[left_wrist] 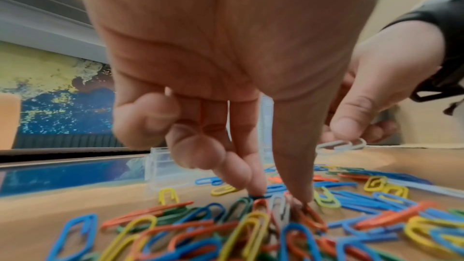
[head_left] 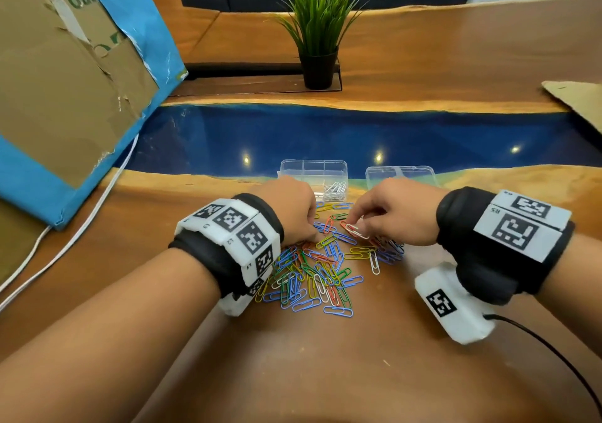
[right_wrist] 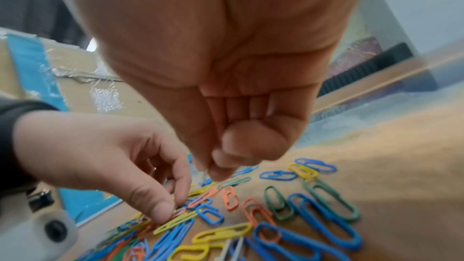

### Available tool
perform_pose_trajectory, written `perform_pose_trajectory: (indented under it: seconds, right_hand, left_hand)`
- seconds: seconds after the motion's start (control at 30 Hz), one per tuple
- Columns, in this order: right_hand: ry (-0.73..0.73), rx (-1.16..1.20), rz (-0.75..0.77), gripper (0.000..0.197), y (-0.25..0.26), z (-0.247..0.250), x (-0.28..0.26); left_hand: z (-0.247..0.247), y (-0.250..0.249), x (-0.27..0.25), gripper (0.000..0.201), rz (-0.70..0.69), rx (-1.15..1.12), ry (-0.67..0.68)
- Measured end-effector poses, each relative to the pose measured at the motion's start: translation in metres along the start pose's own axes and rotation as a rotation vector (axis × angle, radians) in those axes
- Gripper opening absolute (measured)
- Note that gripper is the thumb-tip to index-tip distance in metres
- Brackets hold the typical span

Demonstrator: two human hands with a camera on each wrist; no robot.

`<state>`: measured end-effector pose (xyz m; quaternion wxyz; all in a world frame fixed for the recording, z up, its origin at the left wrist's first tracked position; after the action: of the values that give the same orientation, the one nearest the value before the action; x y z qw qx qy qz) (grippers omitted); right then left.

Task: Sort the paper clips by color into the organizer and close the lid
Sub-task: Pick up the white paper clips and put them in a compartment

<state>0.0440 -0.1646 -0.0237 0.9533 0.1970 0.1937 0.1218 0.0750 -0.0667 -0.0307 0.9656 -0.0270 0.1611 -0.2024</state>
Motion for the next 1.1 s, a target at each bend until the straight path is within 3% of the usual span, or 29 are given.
perform_pose_trajectory:
  seconds: [0.17,0.27,0.37,0.47,0.67,0.8,0.9,1.1]
  right_hand:
    - [0.048,0.253,-0.070,0.017,-0.014,-0.008,-0.006]
    - [0.047,0.506,-0.154,0.026,-0.018,-0.012,-0.009]
    - [0.083,0.821,-0.224,0.024,-0.020,-0.021,-0.014]
    - [0.111,0.909,-0.201,0.025,-0.019,-0.023,-0.016]
    - [0.108,0.657,-0.203,0.025,-0.023,-0.022,-0.018]
    - [0.044,0.057,-0.091,0.021,-0.014,-0.017,-0.023]
    - [0.025,-0.190,-0.138,0.025,-0.008,-0.017,-0.026]
    - [0.026,-0.244,-0.167,0.016,-0.011,-0.016,-0.025]
  left_hand:
    - [0.003,-0.007,-0.002,0.013,-0.022,0.078,-0.035]
    - [0.000,-0.007,-0.003,0.011,-0.026,0.086,-0.010]
    - [-0.004,-0.002,-0.004,0.008,-0.018,0.022,0.039]
    - [0.001,0.006,-0.005,0.006,-0.024,-0.126,0.037]
    - [0.018,0.030,-0.003,0.007,-0.009,-0.240,-0.032]
    - [0.011,0.034,-0.005,0.011,0.026,-0.102,-0.053]
    - [0.005,0.026,-0.004,0.021,0.020,0.000,-0.046]
    - [0.006,0.019,0.000,0.018,0.024,0.108,-0.052]
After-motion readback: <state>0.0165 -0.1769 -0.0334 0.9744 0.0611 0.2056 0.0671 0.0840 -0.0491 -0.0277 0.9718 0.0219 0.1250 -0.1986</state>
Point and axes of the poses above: each hand's wrist, its own x-axis towards the middle knuckle, its own z-axis out of the back of the hand, y = z × x, the point moved 10 cm from there along x, towards the middle knuckle, and after that the axes turned 3 degrees about z, right-handed, at the moved point
